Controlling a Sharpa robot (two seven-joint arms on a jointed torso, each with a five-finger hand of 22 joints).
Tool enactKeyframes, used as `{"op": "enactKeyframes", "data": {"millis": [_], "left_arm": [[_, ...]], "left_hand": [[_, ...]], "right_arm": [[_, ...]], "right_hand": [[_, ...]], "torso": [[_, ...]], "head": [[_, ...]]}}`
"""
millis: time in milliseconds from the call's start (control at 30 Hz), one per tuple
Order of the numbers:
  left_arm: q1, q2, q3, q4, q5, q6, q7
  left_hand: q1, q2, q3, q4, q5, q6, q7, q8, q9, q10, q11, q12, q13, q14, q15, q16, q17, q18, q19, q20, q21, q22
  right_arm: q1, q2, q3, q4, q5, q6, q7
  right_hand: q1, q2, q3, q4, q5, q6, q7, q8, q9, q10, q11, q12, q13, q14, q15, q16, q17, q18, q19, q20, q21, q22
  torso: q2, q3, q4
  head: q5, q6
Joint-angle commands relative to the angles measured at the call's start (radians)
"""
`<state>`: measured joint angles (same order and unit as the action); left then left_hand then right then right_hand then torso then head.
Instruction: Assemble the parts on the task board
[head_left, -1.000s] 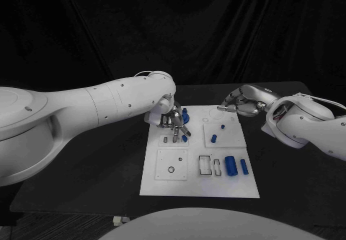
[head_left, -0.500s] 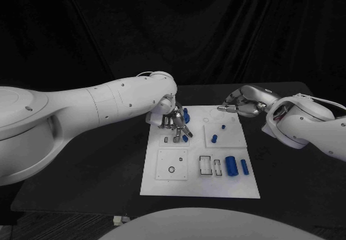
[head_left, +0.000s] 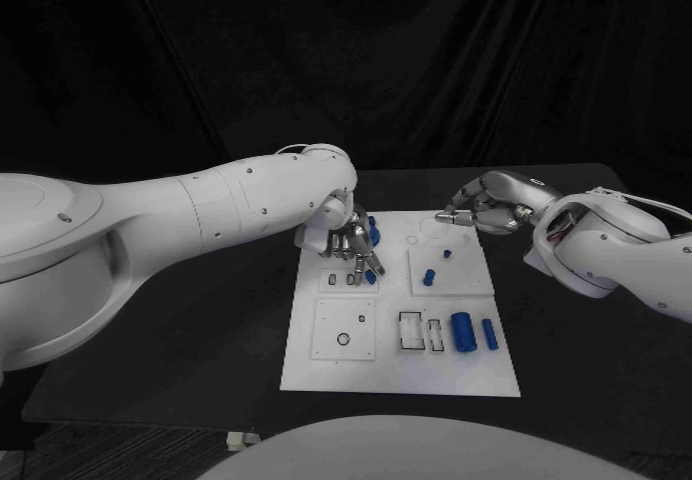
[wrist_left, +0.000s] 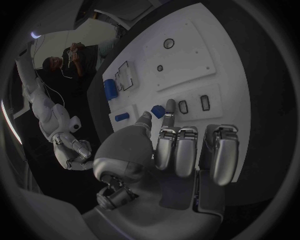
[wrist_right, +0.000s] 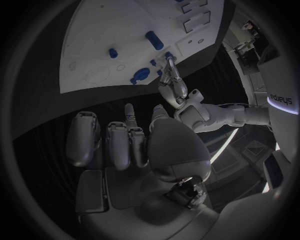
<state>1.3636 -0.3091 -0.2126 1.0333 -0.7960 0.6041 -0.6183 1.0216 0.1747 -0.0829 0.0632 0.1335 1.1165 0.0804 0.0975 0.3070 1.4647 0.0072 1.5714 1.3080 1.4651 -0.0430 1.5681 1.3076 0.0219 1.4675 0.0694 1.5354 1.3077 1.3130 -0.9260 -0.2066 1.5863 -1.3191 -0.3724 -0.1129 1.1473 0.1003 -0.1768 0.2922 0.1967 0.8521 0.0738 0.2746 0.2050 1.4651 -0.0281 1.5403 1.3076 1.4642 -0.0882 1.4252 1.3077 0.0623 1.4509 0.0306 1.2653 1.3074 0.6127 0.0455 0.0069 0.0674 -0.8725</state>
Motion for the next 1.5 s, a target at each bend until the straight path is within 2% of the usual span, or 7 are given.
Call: {"op": "enactKeyframes", "data": {"millis": [33, 133, 600, 1500], "left_arm": [[-0.003, 0.004, 0.001, 0.0, 0.01, -0.013, 0.01], [-0.003, 0.004, 0.001, 0.0, 0.01, -0.013, 0.01], [-0.005, 0.006, 0.001, -0.002, 0.01, -0.015, 0.011], [-0.005, 0.002, 0.001, -0.001, 0.01, -0.02, 0.015]], "left_hand": [[0.011, -0.002, 0.006, -0.004, 0.005, -0.005, -0.001, -0.006, 0.001, 0.106, -0.001, -0.001, 0.263, 0.106, -0.003, 0.003, 0.263, -0.004, 0.056, -0.003, -0.006, 0.199], [0.026, -0.001, 0.023, -0.022, 0.024, -0.002, -0.003, -0.009, 0.004, 0.106, -0.003, -0.001, 0.263, 0.106, -0.004, 0.003, 0.263, -0.005, 0.058, -0.004, -0.005, 0.202], [0.047, -0.005, 0.051, -0.054, 0.045, 0.008, -0.008, -0.009, 0.011, 0.106, -0.008, -0.001, 0.263, 0.106, -0.008, 0.003, 0.263, -0.005, 0.058, -0.008, -0.006, 0.202], [0.086, -0.014, 0.104, -0.117, 0.053, 0.018, -0.016, -0.012, 0.021, 0.106, -0.016, -0.001, 0.263, 0.106, -0.015, 0.003, 0.263, -0.004, 0.056, -0.014, -0.01, 0.2]], "right_arm": [[-0.002, 0.0, 0.001, 0.0, -0.002, 0.007, -0.016], [-0.002, -0.001, 0.001, 0.0, -0.002, 0.008, -0.017], [-0.002, 0.0, 0.001, -0.001, -0.002, 0.014, -0.02], [-0.003, 0.004, 0.001, -0.007, -0.002, 0.02, -0.024]], "right_hand": [[-0.004, 0.009, -0.004, -0.001, 0.003, -0.002, 0.001, 0.004, 0.001, 0.079, 0.007, -0.006, 0.21, 0.055, 0.007, -0.006, 0.047, 0.002, 0.0, 0.001, -0.002, 0.178], [-0.004, 0.01, -0.005, -0.001, 0.003, -0.002, 0.002, 0.004, 0.001, 0.078, 0.007, -0.006, 0.21, 0.054, 0.007, -0.007, 0.046, 0.003, 0.0, 0.001, -0.004, 0.177], [-0.004, 0.01, -0.005, -0.001, 0.003, -0.002, 0.002, 0.004, 0.001, 0.078, 0.007, -0.006, 0.209, 0.054, 0.007, -0.008, 0.045, 0.003, -0.001, 0.001, -0.005, 0.177], [-0.002, 0.011, -0.007, -0.002, 0.003, -0.001, 0.002, 0.004, 0.001, 0.077, 0.008, -0.009, 0.206, 0.053, 0.007, -0.011, 0.041, 0.004, -0.004, 0.001, -0.012, 0.175]], "torso": [[0.0, -0.0001, 0.0004], [0.0, -0.0001, 0.0], [0.0, -0.0001, -0.0002], [0.0, -0.0002, 0.0]], "head": [[0.0, 0.0], [0.0, 0.0], [0.003, 0.0], [0.009, 0.0]]}}
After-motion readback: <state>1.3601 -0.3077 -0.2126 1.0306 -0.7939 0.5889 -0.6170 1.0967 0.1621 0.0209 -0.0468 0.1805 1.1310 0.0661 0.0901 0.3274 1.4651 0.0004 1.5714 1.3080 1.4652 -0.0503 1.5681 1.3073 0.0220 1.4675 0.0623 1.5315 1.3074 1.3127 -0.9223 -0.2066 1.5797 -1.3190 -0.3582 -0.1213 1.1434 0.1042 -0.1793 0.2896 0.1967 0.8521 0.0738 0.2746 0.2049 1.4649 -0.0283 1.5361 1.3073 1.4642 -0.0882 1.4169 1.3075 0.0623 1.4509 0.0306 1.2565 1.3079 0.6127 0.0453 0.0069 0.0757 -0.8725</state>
